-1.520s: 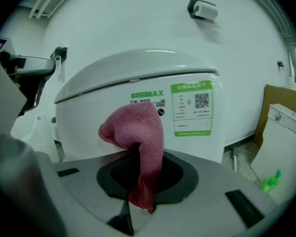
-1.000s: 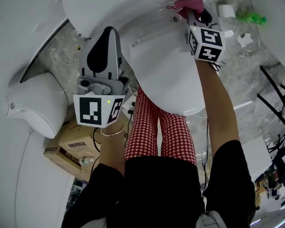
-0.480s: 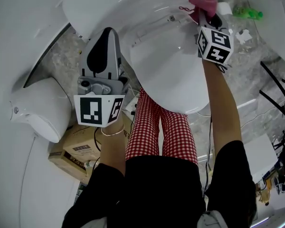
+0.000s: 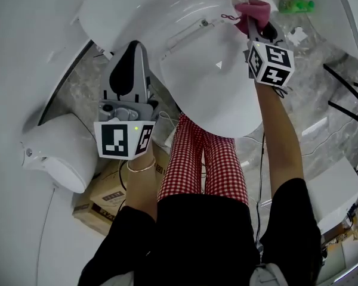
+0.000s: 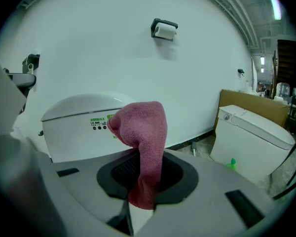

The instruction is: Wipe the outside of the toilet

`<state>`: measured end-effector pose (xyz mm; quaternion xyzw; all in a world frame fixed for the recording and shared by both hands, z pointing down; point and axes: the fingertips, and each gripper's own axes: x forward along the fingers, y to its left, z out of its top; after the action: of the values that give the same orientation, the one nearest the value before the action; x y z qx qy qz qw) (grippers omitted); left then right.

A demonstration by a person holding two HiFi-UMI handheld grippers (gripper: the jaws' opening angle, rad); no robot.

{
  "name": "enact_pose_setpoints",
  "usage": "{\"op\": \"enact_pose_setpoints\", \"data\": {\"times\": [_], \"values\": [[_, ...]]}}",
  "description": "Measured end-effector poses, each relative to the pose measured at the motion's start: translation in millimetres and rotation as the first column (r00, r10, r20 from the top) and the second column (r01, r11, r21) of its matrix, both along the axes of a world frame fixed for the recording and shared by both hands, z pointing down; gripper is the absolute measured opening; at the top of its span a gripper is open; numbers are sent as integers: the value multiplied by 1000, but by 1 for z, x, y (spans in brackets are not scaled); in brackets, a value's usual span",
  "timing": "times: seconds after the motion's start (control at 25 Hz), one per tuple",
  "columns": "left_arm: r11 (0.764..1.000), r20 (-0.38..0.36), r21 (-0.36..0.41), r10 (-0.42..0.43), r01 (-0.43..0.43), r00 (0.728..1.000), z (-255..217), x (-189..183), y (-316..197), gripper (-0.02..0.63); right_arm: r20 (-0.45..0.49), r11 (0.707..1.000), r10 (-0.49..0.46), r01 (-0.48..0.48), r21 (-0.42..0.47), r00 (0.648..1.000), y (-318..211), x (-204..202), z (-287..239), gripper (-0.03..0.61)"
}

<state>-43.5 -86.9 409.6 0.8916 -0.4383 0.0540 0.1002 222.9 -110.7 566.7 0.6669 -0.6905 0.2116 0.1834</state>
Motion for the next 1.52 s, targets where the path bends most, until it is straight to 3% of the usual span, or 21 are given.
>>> {"op": "enact_pose_setpoints", "data": {"times": [0.36, 0.64, 1.0, 1.16, 1.52], "values": [[997, -24, 36, 74, -74, 997, -26, 6, 10, 4, -27, 994, 89, -88, 59, 996, 39, 23, -52, 86], [994, -23, 60, 88, -87, 996, -43, 12, 24, 4, -57, 992, 106, -102, 77, 993, 51, 39, -82, 86], [996, -17, 81, -22, 24, 1000, -55, 32, 41, 5, -37, 990, -60, 64, 123, 997, 33, 41, -99, 86], [993, -7, 82, -82, 82, 997, -59, 53, 51, 3, -44, 978, -159, 163, 127, 986, 27, 52, -105, 86], [987, -20, 90, -129, 130, 991, -62, 97, 58, 4, -15, 951, -269, 268, 155, 963, 26, 74, -122, 86]]}}
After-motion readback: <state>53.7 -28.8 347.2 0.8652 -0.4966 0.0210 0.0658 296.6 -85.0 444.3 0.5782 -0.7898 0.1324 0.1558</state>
